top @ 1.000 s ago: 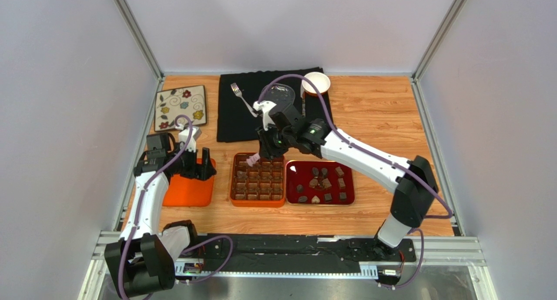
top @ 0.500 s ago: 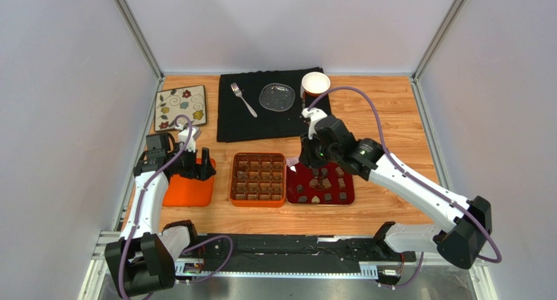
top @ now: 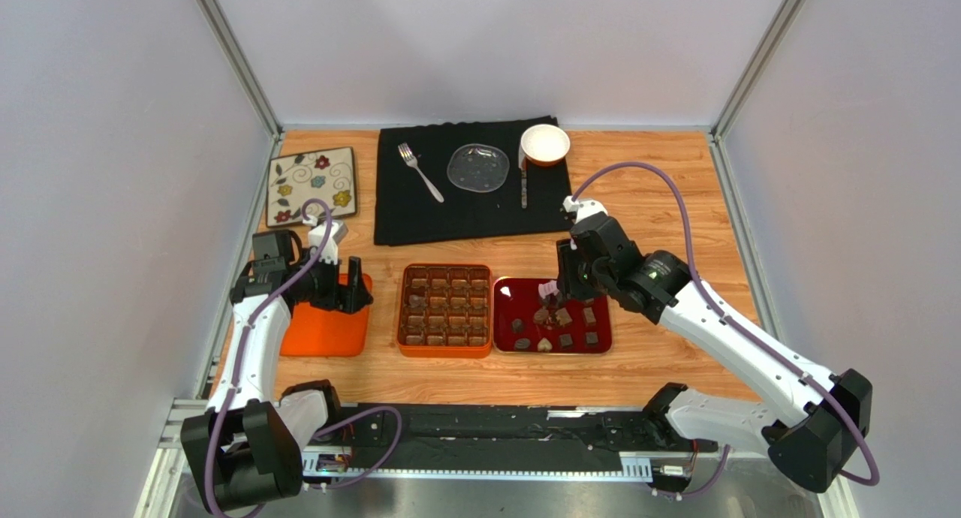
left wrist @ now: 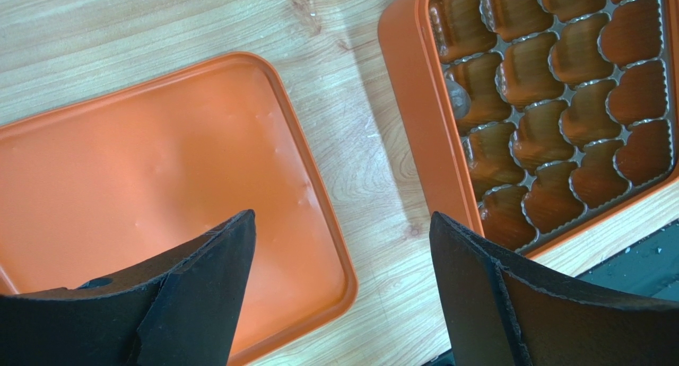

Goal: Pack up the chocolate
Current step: Pick up the fake chocolate from the plate.

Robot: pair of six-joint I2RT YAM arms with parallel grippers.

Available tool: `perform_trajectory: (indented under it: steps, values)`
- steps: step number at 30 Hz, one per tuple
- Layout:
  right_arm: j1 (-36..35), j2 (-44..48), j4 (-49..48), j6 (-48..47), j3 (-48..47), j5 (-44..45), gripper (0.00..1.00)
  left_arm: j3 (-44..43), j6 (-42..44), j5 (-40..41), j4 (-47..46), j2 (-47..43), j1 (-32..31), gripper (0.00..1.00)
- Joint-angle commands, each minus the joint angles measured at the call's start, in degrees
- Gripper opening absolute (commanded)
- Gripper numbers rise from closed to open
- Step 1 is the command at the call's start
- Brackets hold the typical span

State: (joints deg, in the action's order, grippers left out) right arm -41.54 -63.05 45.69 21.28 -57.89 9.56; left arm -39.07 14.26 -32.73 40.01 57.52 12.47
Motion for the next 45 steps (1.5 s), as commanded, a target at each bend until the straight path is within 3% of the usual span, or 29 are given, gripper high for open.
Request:
perform_trajectory:
  steps: [1,26,45]
  values:
    - [0.1,-0.5,0.2,1.0,0.0,2.8,0.36,-1.6,1.6,-1.6,0.5,0.1,0.5,0.88]
    - [1.9,-8.1,-8.1,-1.4,-1.5,-1.4,0.34,-1.7,2.3,-1.8,0.2,0.3,1.3,0.87]
    - [2.0,-10.1,-7.7,-4.1,-3.0,0.2,0.34,-1.9,2.6,-2.4,0.4,0.6,2.0,0.87]
